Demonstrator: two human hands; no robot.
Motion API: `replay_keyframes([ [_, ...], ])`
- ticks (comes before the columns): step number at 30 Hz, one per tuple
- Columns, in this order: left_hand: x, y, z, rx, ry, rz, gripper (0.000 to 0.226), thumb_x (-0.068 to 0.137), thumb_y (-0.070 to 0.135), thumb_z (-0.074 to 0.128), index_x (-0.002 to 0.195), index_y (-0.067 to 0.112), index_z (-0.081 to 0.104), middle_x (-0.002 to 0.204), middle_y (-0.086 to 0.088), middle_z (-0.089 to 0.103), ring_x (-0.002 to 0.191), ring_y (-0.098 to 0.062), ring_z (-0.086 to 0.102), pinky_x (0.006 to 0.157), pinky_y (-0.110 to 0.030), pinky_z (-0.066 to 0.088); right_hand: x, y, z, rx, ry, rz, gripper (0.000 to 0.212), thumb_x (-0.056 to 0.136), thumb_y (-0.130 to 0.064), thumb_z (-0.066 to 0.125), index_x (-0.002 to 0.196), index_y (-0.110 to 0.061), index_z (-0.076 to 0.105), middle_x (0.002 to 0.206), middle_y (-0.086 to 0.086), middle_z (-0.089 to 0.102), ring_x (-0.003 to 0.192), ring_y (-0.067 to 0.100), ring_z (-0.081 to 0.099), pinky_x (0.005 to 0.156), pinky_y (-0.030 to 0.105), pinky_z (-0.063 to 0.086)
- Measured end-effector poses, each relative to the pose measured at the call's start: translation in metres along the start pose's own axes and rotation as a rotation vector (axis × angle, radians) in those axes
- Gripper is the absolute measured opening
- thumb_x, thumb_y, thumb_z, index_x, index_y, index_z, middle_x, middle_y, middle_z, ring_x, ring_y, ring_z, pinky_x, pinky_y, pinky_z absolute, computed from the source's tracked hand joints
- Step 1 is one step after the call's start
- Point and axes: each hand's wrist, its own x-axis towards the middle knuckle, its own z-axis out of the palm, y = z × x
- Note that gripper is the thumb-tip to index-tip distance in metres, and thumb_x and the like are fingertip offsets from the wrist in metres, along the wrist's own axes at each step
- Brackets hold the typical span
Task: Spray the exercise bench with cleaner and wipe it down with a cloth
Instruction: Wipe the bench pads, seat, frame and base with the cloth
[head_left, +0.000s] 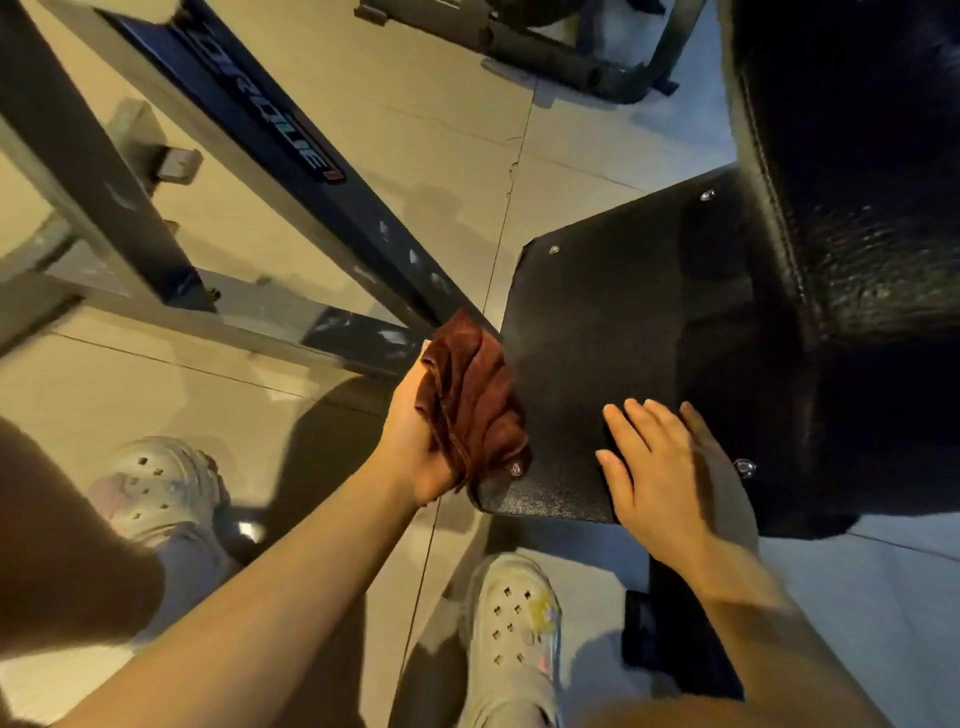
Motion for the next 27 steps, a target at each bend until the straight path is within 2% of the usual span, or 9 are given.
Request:
replay_keyframes([
  [3, 0.005, 0.013, 0.022, 0.223, -0.063, 0.134, 0.076, 0.089, 0.070, 0.043, 0.141, 0.014, 0.039, 0.144, -0.018, 0.037, 0.112, -0.012, 0.060, 0.100, -0.035, 0.042, -0.003, 0.000, -0.009, 0.069, 0.016, -0.018, 0.055, 0.101, -0.034, 0.025, 0.121, -0.006, 0.067, 0.122, 0.013, 0.067, 0.117, 0.029, 0.062, 0.117, 0.027, 0.011],
  [5, 0.022, 0.007, 0.043, 0.529, 0.014, 0.163, 0.080, 0.081, 0.076, 0.047, 0.140, 0.022, 0.046, 0.145, -0.014, 0.045, 0.117, -0.018, 0.054, 0.108, -0.041, 0.036, -0.004, 0.004, -0.014, 0.167, 0.122, 0.013, 0.047, 0.101, -0.027, 0.031, 0.127, -0.005, 0.063, 0.128, 0.012, 0.064, 0.123, 0.026, 0.058, 0.119, 0.018, 0.002],
  [8, 0.053, -0.053, 0.044, 1.085, 0.010, 0.173, 0.054, 0.102, 0.052, 0.024, 0.152, 0.033, 0.021, 0.161, 0.000, 0.017, 0.144, -0.020, 0.021, 0.119, -0.050, 0.010, -0.001, 0.006, -0.019, 0.381, 0.330, 0.133, 0.044, 0.101, -0.023, 0.037, 0.132, 0.002, 0.056, 0.134, 0.018, 0.058, 0.128, 0.031, 0.052, 0.117, 0.013, 0.010],
  [11, 0.069, -0.102, 0.042, 1.471, -0.023, 0.222, 0.051, 0.104, 0.045, 0.016, 0.151, 0.041, -0.004, 0.160, 0.015, -0.014, 0.147, -0.011, -0.017, 0.116, -0.048, -0.012, 0.001, 0.006, -0.010, 0.250, 0.255, 0.129, 0.049, 0.103, -0.031, 0.029, 0.136, -0.003, 0.052, 0.137, 0.014, 0.056, 0.131, 0.025, 0.050, 0.118, 0.027, 0.021],
  [14, 0.060, -0.075, 0.031, 0.817, -0.069, 0.124, 0.049, 0.103, 0.044, 0.025, 0.151, 0.037, 0.019, 0.157, 0.011, 0.022, 0.144, -0.010, 0.020, 0.118, -0.038, 0.010, 0.005, 0.003, 0.007, 0.210, 0.149, 0.139, 0.053, 0.100, -0.033, 0.026, 0.138, -0.003, 0.050, 0.138, 0.018, 0.055, 0.131, 0.032, 0.050, 0.114, 0.045, 0.032],
  [17, 0.049, -0.043, 0.011, 0.344, -0.025, 0.099, 0.034, 0.105, 0.024, 0.036, 0.137, 0.033, 0.043, 0.130, 0.011, 0.049, 0.109, 0.000, 0.050, 0.089, -0.014, 0.043, 0.006, 0.002, 0.011, 0.242, 0.194, 0.168, 0.050, 0.098, -0.026, 0.031, 0.133, 0.003, 0.052, 0.134, 0.024, 0.055, 0.126, 0.041, 0.052, 0.110, 0.051, 0.037],
  [21, 0.056, -0.036, -0.005, 0.510, -0.034, 0.040, 0.045, 0.100, 0.005, 0.045, 0.139, 0.024, 0.039, 0.135, 0.002, 0.045, 0.125, -0.011, 0.044, 0.097, -0.022, 0.039, 0.006, -0.024, -0.004, 0.105, 0.215, 0.197, 0.042, 0.091, -0.016, 0.042, 0.124, 0.002, 0.061, 0.129, 0.021, 0.061, 0.124, 0.037, 0.055, 0.109, 0.049, 0.033],
  [23, 0.067, -0.031, -0.012, 0.703, -0.011, 0.063, 0.039, 0.099, 0.007, 0.047, 0.135, 0.023, 0.046, 0.133, 0.000, 0.051, 0.121, -0.014, 0.049, 0.101, -0.027, 0.043, 0.014, -0.054, -0.002, 0.113, 0.061, 0.126, 0.046, 0.087, -0.015, 0.048, 0.130, -0.002, 0.059, 0.133, 0.020, 0.058, 0.126, 0.038, 0.053, 0.109, 0.045, 0.027],
  [27, 0.077, 0.013, -0.016, 1.742, -0.255, 0.281, 0.038, 0.098, 0.023, 0.051, 0.136, 0.020, 0.048, 0.129, 0.001, 0.050, 0.119, -0.019, 0.051, 0.100, -0.030, 0.042, 0.030, -0.086, 0.031, -0.026, -0.311, 0.148, 0.061, 0.100, -0.051, 0.017, 0.153, -0.023, 0.027, 0.159, 0.017, 0.023, 0.147, 0.041, 0.016, 0.118, 0.058, 0.001],
])
